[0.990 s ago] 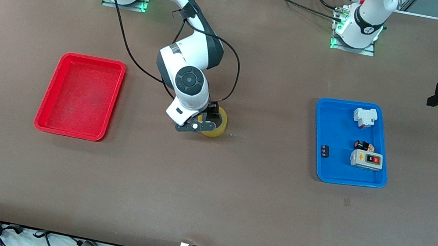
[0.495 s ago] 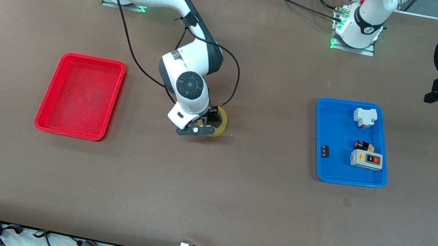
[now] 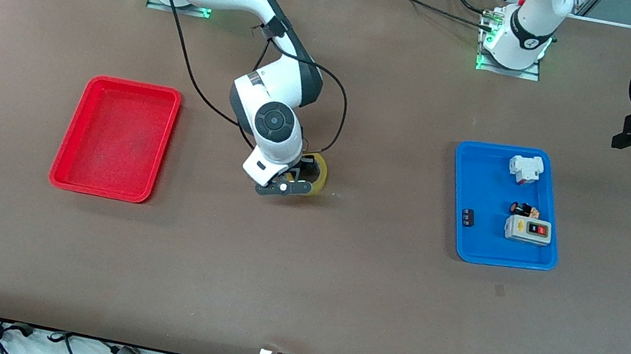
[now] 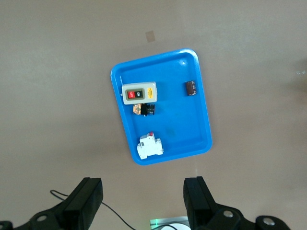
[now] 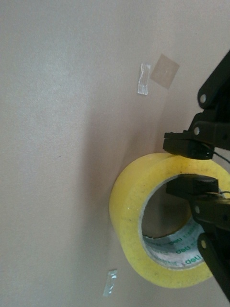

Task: Place and move tape with both arms
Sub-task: 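Carry the tape roll into the red tray with the right gripper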

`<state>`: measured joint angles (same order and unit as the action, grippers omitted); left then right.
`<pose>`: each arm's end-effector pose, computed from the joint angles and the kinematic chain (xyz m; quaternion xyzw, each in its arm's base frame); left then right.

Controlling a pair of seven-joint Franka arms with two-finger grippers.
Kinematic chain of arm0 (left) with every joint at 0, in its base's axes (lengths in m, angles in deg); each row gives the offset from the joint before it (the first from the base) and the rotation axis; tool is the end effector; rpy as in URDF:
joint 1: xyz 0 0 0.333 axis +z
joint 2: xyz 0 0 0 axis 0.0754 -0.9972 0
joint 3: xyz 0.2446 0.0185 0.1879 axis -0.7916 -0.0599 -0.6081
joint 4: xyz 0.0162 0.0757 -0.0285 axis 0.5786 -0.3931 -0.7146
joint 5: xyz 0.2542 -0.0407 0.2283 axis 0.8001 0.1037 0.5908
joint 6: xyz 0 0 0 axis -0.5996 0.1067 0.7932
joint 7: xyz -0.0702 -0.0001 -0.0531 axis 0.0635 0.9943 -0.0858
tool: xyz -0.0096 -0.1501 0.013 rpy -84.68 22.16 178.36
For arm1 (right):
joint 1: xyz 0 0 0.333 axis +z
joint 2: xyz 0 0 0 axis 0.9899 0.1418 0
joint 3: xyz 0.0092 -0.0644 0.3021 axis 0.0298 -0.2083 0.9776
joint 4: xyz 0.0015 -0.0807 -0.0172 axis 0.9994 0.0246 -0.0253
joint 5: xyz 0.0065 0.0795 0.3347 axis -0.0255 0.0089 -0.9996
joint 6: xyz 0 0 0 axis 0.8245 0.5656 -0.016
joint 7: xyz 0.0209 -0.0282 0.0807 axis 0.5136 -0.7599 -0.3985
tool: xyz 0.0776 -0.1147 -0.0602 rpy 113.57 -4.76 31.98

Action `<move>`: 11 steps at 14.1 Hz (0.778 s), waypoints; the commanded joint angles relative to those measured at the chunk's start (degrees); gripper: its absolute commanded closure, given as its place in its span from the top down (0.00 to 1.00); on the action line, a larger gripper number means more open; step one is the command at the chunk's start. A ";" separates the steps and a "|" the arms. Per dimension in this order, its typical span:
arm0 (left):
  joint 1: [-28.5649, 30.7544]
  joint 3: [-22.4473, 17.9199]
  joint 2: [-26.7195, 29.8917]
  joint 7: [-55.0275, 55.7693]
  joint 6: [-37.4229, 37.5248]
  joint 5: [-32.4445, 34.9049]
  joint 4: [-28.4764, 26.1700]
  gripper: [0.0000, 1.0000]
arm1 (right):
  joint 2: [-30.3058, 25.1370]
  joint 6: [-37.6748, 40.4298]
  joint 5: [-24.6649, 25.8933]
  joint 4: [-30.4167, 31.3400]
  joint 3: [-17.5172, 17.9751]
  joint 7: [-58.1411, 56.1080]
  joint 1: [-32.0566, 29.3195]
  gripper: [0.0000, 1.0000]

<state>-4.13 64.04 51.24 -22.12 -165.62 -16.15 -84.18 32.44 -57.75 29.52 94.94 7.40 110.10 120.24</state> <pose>0.4907 0.0057 0.5727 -0.9966 0.0584 0.0588 0.0047 0.5203 0.4242 0.1999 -0.9953 -0.0903 0.0333 0.0116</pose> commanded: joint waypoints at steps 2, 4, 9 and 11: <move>-0.20 -0.74 -0.28 1.85 0.07 -2.29 2.01 1.00 | -6.68 3.23 -0.69 -0.28 -2.42 2.71 -2.34 0.00; -0.20 -0.74 -0.19 4.81 -0.02 -2.20 2.37 1.00 | -10.46 9.64 -0.26 1.91 -3.31 0.09 -9.08 0.00; -0.11 -0.74 -0.36 5.54 -0.11 -2.38 2.37 1.00 | -20.48 10.37 -0.52 17.27 -3.31 -14.24 -26.85 0.00; 0.07 -0.66 -0.36 5.63 -0.11 -2.12 2.46 1.00 | -24.70 10.37 0.09 23.78 -3.40 -17.13 -31.34 0.00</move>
<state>-4.11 63.59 51.28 -17.26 -166.02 -17.53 -83.11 15.14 -47.20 29.58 109.60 2.61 94.87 91.44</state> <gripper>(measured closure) 0.000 0.797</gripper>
